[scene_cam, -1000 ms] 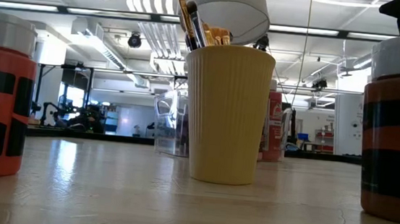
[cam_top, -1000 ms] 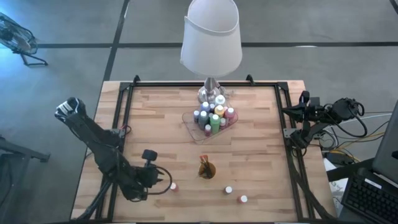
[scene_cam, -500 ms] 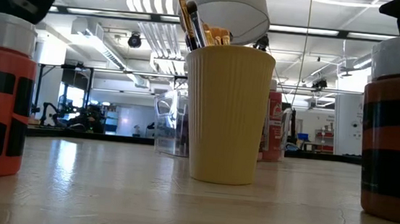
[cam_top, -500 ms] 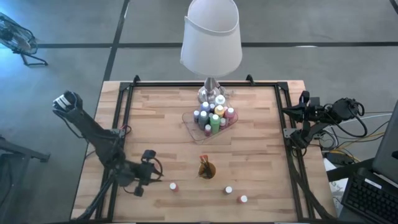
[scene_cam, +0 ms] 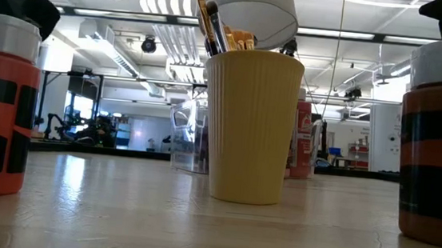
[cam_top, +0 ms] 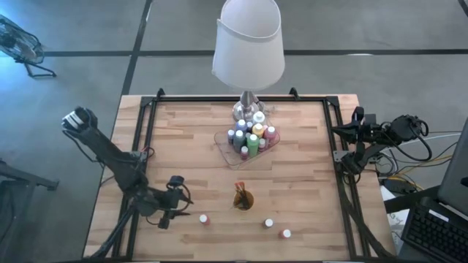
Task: Pick & Place Paint Supplies
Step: Put the left orange bottle into the transparent bin
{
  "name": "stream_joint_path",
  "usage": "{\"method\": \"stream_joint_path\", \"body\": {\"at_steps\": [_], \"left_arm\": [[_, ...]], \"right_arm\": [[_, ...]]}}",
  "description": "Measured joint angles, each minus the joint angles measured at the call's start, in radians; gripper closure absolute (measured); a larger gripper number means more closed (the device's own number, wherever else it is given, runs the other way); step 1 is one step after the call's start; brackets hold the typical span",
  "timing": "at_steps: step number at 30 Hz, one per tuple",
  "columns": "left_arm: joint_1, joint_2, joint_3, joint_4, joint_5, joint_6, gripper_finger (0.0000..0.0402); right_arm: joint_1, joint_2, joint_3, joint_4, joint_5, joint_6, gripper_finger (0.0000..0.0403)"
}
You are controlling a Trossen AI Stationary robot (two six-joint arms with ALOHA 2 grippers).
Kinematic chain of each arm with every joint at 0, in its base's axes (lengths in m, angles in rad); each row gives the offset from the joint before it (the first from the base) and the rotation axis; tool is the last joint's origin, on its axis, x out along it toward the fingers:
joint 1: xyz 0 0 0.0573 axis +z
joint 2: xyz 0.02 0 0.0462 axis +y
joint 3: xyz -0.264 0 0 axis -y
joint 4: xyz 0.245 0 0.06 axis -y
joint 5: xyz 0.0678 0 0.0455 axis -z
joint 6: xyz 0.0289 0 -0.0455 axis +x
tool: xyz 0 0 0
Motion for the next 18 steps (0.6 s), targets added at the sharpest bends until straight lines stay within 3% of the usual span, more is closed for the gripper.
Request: {"method": "stream_joint_path", "body": {"at_steps": [18], "left_arm": [[0.011, 0.17, -0.013, 0.222, -0.004, 0.042, 0.02]], "right_arm": [[0.0, 0.0, 0.0, 0.0, 0.0, 0.0, 0.0394]]}}
